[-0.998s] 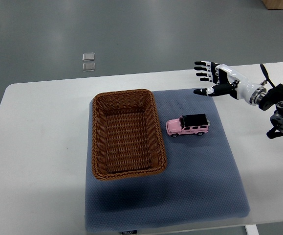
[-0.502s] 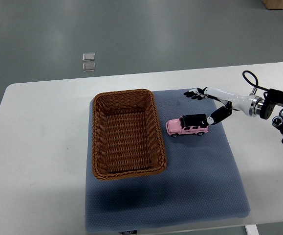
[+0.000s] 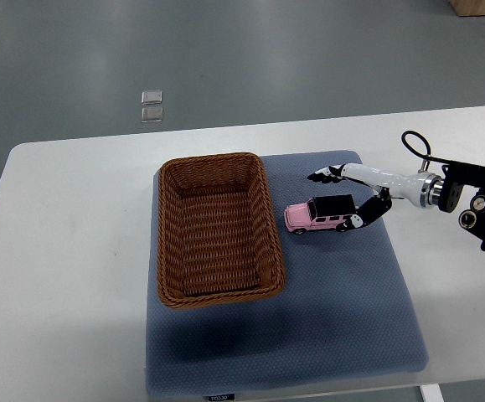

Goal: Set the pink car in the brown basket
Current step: 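Reach the open right hand over the pink toy SUV, then close the right hand fingers around the pink SUV's body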

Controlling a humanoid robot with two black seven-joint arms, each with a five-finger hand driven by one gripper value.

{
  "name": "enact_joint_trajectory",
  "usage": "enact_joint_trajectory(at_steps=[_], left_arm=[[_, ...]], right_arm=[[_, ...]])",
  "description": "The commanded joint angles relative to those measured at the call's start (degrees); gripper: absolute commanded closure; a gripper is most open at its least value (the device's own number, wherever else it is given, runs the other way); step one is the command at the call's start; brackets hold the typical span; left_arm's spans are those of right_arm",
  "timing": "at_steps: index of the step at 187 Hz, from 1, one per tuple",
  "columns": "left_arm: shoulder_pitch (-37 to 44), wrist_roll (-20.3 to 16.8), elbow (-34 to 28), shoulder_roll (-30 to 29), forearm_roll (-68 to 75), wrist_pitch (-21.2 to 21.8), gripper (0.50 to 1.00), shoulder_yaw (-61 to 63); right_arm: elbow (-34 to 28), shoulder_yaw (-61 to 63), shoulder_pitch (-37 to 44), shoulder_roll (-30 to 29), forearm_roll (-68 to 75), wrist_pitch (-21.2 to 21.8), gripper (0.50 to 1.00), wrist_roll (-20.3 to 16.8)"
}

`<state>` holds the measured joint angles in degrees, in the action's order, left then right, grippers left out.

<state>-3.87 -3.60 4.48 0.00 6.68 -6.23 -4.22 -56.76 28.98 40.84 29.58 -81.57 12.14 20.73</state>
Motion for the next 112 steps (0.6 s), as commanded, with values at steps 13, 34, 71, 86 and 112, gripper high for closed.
enact_joint_trajectory(at_steps=[13, 34, 71, 86, 112], left_arm=[[0.1, 0.0, 0.0, 0.0, 0.0, 0.0, 0.500, 0.0], [0.1, 0.0, 0.0, 0.0, 0.0, 0.0, 0.500, 0.0], [0.1, 0.0, 0.0, 0.0, 0.0, 0.0, 0.500, -0.1], [0.1, 0.0, 0.0, 0.0, 0.0, 0.0, 0.500, -0.1], [0.1, 0.0, 0.0, 0.0, 0.0, 0.0, 0.500, 0.0]], right_arm=[[0.9, -5.8, 2.0, -0.2, -0.3, -4.9, 0.640, -0.3], [1.1, -6.7, 2.3, -0.3, -0.3, -5.4, 0.666, -0.5], [1.1, -7.1, 2.2, -0.4, -0.4, -5.4, 0.703, -0.5], [1.2, -7.1, 2.1, -0.4, -0.7, -5.4, 0.728, -0.5], [1.4, -7.8, 2.3, -0.3, -0.8, -5.7, 0.832, -0.6]])
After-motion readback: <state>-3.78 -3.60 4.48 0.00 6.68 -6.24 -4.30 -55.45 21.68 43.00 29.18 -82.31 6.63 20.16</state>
